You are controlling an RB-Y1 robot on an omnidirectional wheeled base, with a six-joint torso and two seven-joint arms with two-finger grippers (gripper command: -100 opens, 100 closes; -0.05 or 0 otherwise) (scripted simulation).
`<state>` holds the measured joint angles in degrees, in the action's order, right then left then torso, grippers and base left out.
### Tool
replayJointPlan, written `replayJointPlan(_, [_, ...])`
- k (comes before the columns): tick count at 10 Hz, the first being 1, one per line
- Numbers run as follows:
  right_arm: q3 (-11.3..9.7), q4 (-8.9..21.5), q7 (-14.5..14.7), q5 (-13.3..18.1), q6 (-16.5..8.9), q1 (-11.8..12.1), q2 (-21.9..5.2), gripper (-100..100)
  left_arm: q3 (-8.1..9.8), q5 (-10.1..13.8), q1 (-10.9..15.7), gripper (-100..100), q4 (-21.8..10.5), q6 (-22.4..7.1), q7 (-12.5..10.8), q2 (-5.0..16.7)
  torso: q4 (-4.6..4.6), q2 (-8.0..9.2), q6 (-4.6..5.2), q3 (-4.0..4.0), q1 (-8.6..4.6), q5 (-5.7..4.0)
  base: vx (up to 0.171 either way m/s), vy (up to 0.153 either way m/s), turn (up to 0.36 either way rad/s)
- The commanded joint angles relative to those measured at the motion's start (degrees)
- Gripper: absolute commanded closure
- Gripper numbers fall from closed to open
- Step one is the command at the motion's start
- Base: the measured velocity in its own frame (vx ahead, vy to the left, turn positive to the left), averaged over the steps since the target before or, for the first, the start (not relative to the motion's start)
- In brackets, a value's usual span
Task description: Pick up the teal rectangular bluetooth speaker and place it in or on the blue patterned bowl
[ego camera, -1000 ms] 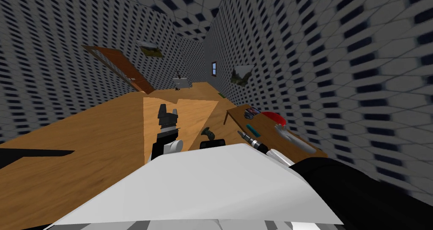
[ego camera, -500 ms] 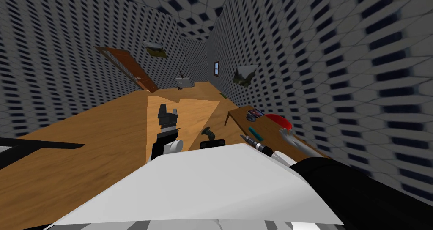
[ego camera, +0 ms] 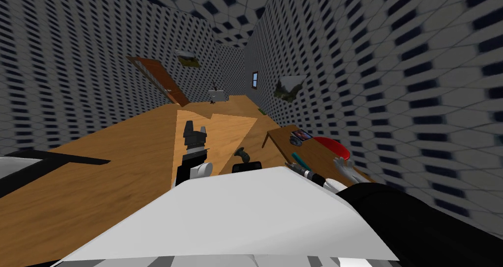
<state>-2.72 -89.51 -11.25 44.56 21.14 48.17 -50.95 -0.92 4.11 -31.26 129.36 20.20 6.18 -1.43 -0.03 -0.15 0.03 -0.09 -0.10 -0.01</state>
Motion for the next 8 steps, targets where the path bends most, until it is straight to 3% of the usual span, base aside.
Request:
replayJointPlan(1, [-0.60,2.37,-0.47,2.86,-0.13,0.47,-2.37,-100,0.00,0.00,0.00,0,0.00,0.00,0.00,0.00,0.00,0.00,0.00,0.00,0.00,0.00,0.065,-0.043,0.122])
replayJointPlan(3, [-0.80,6.18,-0.26,6.48,1.33,0.48,-4.46,-100,0.00,0.00,-0.01,0,0.00,0.00,0.00,0.00,-0.03,-0.16,-0.01,-0.09,-0.08,-0.01,0.122,-0.075,0.176])
replayJointPlan(4, [-0.80,6.94,-0.26,6.86,1.33,0.48,-4.46,-100,0.01,0.00,-0.01,0,0.00,0.00,0.00,0.01,-0.05,-0.25,-0.02,-0.14,-0.17,-0.04,0.087,-0.067,0.054])
replayJointPlan(8, [-1.34,12.99,0.15,11.68,3.59,0.28,-6.60,-100,0.01,0.00,0.00,0,0.00,0.00,0.00,0.00,0.00,0.01,0.02,0.00,-0.04,-0.02,0.054,-0.054,0.062])
